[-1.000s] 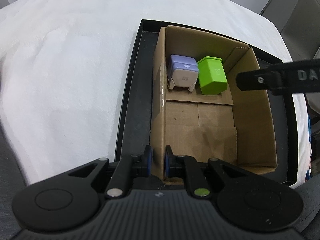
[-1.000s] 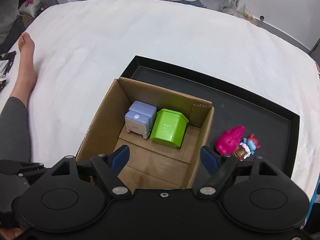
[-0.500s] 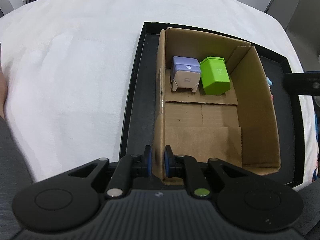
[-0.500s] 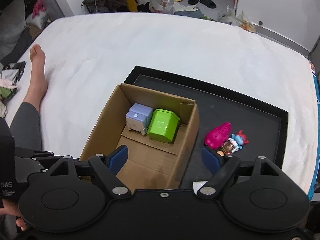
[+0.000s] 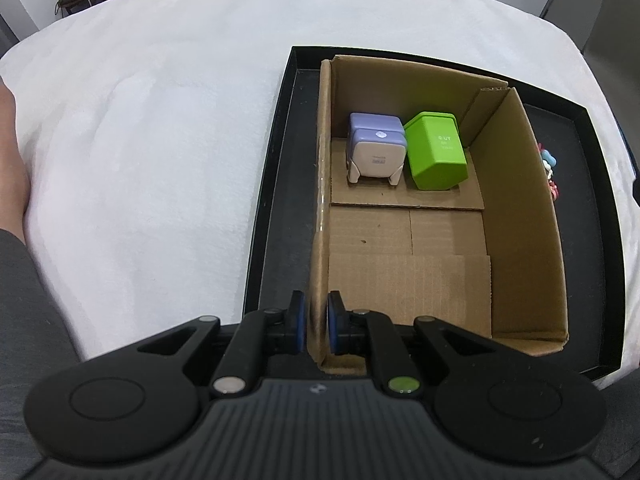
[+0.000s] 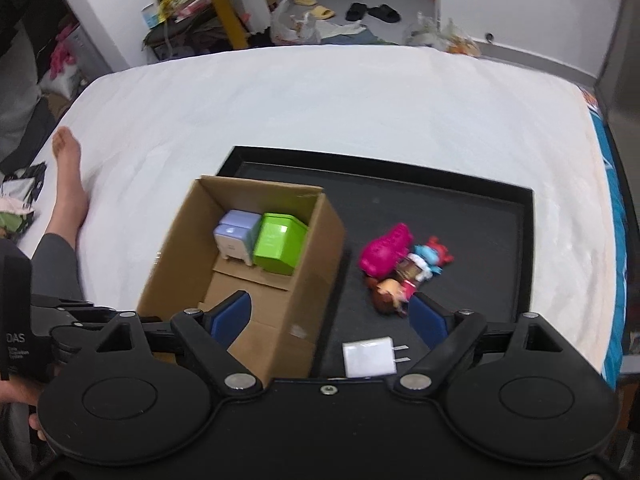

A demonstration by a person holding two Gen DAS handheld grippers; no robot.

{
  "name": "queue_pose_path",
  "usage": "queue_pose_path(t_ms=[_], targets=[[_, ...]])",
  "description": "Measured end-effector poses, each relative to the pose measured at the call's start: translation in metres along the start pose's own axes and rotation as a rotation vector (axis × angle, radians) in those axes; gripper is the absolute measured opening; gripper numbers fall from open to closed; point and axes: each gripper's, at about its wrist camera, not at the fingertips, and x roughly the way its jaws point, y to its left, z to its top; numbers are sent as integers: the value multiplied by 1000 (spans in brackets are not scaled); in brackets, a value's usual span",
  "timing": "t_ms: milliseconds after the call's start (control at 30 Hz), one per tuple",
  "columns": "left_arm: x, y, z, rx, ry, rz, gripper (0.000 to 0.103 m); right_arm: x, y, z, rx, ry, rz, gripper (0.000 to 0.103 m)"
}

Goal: Organize rigid objects
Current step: 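Withdraw the right gripper from the box toward the white plug charger, then close the right gripper on the white plug charger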

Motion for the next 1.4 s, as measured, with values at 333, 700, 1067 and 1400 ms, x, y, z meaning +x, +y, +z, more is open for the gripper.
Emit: queue_pose_path(t_ms=[333,700,1067,1400], targets=[[6,-3,0,7,15,22,11,5,-37,-17,60,25,5,86],[11,-4,-1,21,26,29,11,23,-56,-37,128,62,21,89],[11,-5,0,37,23,32,11,62,-66,-67,330,89,-1,85],[16,-6,-3,51,26,25,11,100,-62,-64,365,124,-88,76]])
